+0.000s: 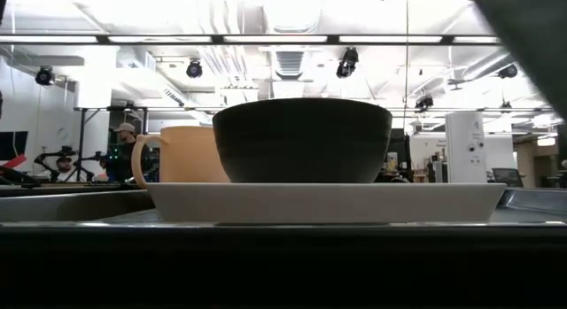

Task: Set up tray
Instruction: Put the gray napkin to the right of the white plate on the black tray, then put the white fork to the right of the white plate on the gray napkin

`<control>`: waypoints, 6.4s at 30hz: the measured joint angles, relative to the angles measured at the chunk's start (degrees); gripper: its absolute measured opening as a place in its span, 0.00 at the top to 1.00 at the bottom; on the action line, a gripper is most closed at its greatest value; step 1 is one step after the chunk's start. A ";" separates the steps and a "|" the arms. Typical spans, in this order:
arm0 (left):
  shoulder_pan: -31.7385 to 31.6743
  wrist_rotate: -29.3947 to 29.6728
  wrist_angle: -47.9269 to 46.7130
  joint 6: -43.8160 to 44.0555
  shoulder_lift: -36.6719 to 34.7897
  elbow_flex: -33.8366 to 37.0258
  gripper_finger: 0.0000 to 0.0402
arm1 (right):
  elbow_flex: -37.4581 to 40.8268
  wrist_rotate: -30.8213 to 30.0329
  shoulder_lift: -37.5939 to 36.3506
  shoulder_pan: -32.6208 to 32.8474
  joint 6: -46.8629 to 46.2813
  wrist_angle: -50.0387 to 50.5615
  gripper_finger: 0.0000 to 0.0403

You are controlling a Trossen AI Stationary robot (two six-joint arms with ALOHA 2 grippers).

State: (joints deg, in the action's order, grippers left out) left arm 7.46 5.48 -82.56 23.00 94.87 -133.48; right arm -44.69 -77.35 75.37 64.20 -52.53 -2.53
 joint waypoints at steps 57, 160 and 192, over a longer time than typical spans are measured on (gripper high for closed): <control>0.02 0.48 -0.23 1.07 -0.48 2.64 0.85 | 19.00 -8.01 21.22 0.09 -67.80 -21.65 0.98; 3.15 0.48 35.00 1.38 -23.51 49.54 0.85 | 6.74 58.08 12.08 -20.01 -29.02 21.87 0.63; 3.13 0.45 34.50 1.82 -25.16 50.37 0.85 | -8.71 48.68 2.34 -40.16 -8.68 49.02 0.63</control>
State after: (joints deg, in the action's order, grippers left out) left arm 10.59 5.93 -48.06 24.82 69.71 -83.11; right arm -53.40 -28.67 77.71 24.04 -61.21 46.49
